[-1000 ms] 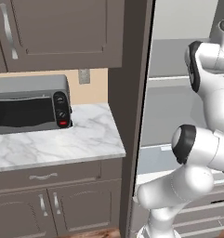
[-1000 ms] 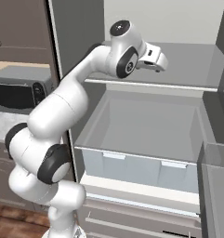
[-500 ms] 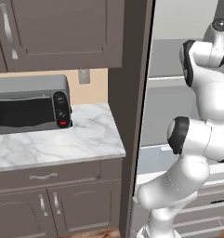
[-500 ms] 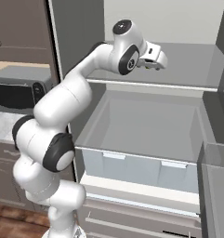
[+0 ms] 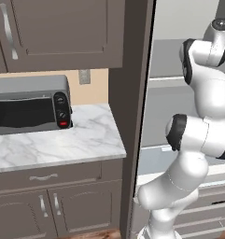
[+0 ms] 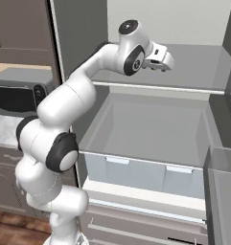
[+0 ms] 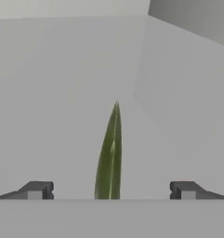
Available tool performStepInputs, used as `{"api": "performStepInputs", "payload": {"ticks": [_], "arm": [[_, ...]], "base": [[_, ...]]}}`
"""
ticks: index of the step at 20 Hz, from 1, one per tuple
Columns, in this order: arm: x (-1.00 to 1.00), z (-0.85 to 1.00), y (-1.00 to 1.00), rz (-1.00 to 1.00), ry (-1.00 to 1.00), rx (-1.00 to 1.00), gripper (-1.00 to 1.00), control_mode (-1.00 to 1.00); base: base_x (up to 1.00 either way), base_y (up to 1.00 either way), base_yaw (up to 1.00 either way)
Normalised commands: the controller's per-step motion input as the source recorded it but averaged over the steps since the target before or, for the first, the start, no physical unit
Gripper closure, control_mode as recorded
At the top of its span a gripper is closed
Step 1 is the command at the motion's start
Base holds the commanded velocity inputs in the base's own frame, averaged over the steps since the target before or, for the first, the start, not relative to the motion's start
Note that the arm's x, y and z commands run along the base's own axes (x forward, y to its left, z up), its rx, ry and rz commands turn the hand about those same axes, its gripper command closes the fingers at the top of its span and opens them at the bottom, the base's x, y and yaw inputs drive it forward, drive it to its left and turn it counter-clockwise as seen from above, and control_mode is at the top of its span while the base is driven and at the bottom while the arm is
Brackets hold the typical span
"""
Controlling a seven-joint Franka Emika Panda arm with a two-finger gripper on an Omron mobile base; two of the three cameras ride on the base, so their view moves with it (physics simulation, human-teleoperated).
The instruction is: There is a bowl on the dining counter. Grab a lemon wedge from the fridge and place it in the bowl. Then get the liquor bottle and glass cup from the cabinet and place them next to the bowl.
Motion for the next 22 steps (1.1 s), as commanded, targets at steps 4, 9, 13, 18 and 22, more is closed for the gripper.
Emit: {"api": "performStepInputs", "payload": {"ticks": [4, 9, 13, 18, 22], "arm": [[0.06, -0.22, -0.12, 0.00, 0.00, 0.00, -1.00, -1.00], [0.11, -0.32, -0.05, 0.00, 0.01, 0.00, -1.00, -1.00], [0.12, -0.34, 0.00, 0.00, 0.01, 0.00, 1.00, -1.00], [0.07, -0.30, 0.00, 0.00, 0.00, 0.00, 1.00, -1.00], [0.17, -0.28, 0.00, 0.00, 0.00, 0.00, 1.00, -1.00]], "base": [[0.00, 0.00, 0.00], [0.00, 0.00, 0.00], [0.00, 0.00, 0.00], [0.00, 0.00, 0.00], [0.00, 0.00, 0.00]]}}
